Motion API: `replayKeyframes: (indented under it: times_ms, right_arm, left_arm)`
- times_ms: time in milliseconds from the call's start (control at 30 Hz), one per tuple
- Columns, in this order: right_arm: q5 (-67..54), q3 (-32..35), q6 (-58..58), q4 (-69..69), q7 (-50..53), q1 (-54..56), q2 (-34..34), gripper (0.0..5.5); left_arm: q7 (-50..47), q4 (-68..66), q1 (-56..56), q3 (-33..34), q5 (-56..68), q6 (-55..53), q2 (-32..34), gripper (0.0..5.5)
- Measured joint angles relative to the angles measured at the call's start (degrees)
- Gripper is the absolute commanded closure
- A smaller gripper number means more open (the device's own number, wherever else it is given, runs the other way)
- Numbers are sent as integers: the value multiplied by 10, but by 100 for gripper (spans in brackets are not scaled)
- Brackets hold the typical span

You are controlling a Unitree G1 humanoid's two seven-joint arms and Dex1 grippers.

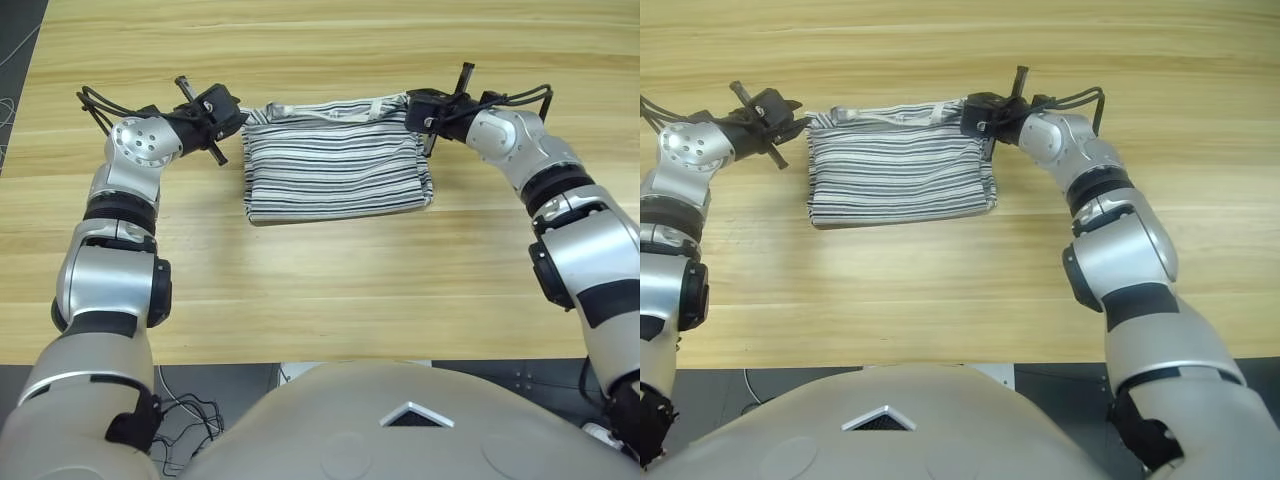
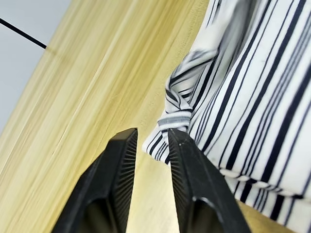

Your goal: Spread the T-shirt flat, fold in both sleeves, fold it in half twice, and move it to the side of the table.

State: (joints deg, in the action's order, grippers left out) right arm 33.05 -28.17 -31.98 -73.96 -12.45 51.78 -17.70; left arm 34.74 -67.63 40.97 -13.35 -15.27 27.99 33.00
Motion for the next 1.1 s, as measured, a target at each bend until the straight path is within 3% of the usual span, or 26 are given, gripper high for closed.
replayKeyframes:
  times_ms: [500, 667, 833, 1100]
  right_arm:
    - [27, 3, 49, -15, 75, 16, 13, 465]
    - [-3, 30, 1, -7, 57, 17, 15, 465]
    - [-2, 20, -9, -7, 36, 10, 19, 465]
    - [22, -10, -3, -9, 9, -22, 20, 465]
  left_arm:
    - [-50, -29, 2, -13, -43, 13, 6, 409]
    - [1, 107, -32, 5, 13, 85, 9, 409]
    - [55, 279, -128, -18, 13, 58, 17, 409]
    - [73, 368, -192, -72, -77, 2, 47, 409]
